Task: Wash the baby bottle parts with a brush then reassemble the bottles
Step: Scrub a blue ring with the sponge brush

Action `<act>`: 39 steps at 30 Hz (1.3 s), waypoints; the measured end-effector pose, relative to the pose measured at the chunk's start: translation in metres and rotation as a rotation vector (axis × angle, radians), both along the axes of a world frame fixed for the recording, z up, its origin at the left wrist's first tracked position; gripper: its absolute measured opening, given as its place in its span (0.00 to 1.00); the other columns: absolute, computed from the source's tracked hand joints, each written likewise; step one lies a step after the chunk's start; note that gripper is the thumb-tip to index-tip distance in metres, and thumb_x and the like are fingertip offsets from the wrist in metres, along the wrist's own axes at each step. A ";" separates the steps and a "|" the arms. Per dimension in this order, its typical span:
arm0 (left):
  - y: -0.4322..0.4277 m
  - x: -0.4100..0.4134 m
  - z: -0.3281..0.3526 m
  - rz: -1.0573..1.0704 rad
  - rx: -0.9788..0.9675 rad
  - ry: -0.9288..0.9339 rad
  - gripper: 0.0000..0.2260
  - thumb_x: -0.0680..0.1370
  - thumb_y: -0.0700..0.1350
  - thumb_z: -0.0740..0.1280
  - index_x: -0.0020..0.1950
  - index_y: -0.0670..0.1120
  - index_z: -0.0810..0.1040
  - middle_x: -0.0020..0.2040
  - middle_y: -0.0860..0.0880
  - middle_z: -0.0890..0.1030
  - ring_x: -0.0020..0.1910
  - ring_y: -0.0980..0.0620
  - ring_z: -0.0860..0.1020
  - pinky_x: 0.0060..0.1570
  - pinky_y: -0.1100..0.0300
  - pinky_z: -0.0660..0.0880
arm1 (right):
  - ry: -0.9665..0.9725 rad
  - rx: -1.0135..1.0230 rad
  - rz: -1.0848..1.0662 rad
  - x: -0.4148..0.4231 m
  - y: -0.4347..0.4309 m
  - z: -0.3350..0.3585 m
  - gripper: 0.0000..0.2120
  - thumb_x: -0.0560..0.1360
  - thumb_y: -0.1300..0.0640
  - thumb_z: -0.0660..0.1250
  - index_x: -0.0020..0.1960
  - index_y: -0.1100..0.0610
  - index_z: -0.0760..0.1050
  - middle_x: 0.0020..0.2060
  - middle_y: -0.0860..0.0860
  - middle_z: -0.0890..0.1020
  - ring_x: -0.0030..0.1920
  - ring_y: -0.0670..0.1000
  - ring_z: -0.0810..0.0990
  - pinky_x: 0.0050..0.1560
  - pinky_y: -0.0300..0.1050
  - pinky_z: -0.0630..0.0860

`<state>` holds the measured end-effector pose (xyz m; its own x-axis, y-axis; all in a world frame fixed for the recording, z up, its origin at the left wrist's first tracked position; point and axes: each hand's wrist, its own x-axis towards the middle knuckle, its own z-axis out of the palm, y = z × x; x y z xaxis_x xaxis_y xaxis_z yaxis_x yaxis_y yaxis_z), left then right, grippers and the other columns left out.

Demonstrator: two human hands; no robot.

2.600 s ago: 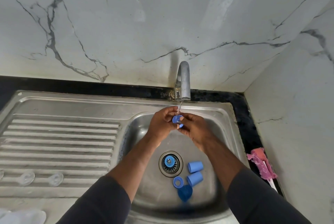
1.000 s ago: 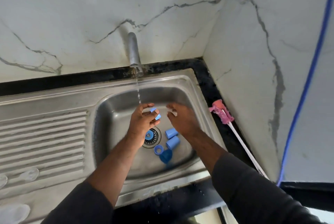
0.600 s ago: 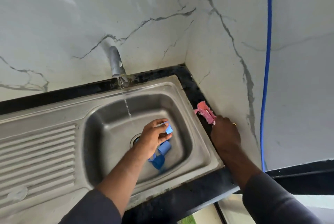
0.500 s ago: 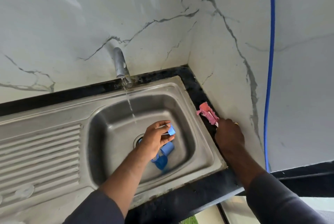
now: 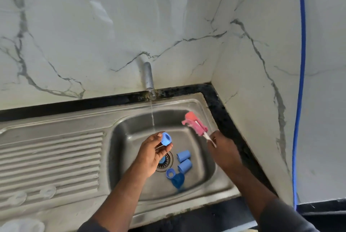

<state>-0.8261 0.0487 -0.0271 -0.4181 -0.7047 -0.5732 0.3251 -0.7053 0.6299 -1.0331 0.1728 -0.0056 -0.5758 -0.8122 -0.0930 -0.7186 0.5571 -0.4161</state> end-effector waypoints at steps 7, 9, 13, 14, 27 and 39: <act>-0.017 0.046 0.020 0.201 0.038 0.210 0.08 0.83 0.38 0.62 0.56 0.34 0.76 0.62 0.31 0.78 0.66 0.33 0.75 0.44 0.53 0.84 | -0.332 -0.196 0.113 0.078 -0.044 0.031 0.07 0.78 0.52 0.69 0.44 0.52 0.74 0.33 0.45 0.82 0.34 0.41 0.80 0.39 0.39 0.73; -0.017 0.059 0.025 0.237 0.020 0.242 0.08 0.82 0.38 0.62 0.55 0.34 0.77 0.60 0.32 0.79 0.62 0.34 0.78 0.45 0.53 0.84 | -0.383 -0.255 0.119 0.094 -0.050 0.038 0.07 0.79 0.54 0.68 0.43 0.51 0.75 0.31 0.47 0.83 0.31 0.39 0.79 0.35 0.32 0.71; -0.018 0.077 0.036 0.271 -0.131 0.275 0.07 0.82 0.38 0.62 0.52 0.39 0.80 0.50 0.40 0.85 0.51 0.45 0.84 0.49 0.55 0.83 | -0.381 -0.267 0.195 0.118 -0.052 0.044 0.10 0.79 0.55 0.69 0.40 0.50 0.74 0.31 0.45 0.83 0.31 0.42 0.79 0.33 0.38 0.73; -0.018 0.076 0.039 0.254 -0.184 0.256 0.07 0.82 0.38 0.62 0.53 0.40 0.80 0.49 0.43 0.85 0.50 0.47 0.84 0.50 0.56 0.83 | -0.360 -0.266 0.203 0.118 -0.052 0.044 0.10 0.79 0.55 0.70 0.39 0.50 0.73 0.31 0.44 0.83 0.32 0.43 0.79 0.35 0.41 0.74; -0.021 0.086 0.037 0.131 -0.437 0.143 0.07 0.83 0.40 0.63 0.57 0.43 0.79 0.50 0.47 0.86 0.54 0.49 0.84 0.56 0.56 0.80 | -0.263 -0.388 0.150 0.149 -0.048 0.045 0.12 0.78 0.56 0.70 0.37 0.52 0.72 0.30 0.44 0.80 0.30 0.43 0.76 0.32 0.34 0.70; -0.011 0.082 0.030 0.036 -0.455 0.066 0.09 0.82 0.39 0.64 0.61 0.45 0.79 0.54 0.47 0.86 0.57 0.49 0.83 0.57 0.55 0.80 | -0.260 -0.372 0.092 0.139 -0.037 0.038 0.11 0.79 0.56 0.70 0.39 0.52 0.73 0.30 0.44 0.80 0.32 0.42 0.77 0.32 0.33 0.70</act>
<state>-0.7440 0.0376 0.0025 -0.4138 -0.8933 -0.1756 0.3942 -0.3497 0.8499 -0.8938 0.1360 0.0320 -0.4956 -0.8646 0.0825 -0.6035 0.2745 -0.7486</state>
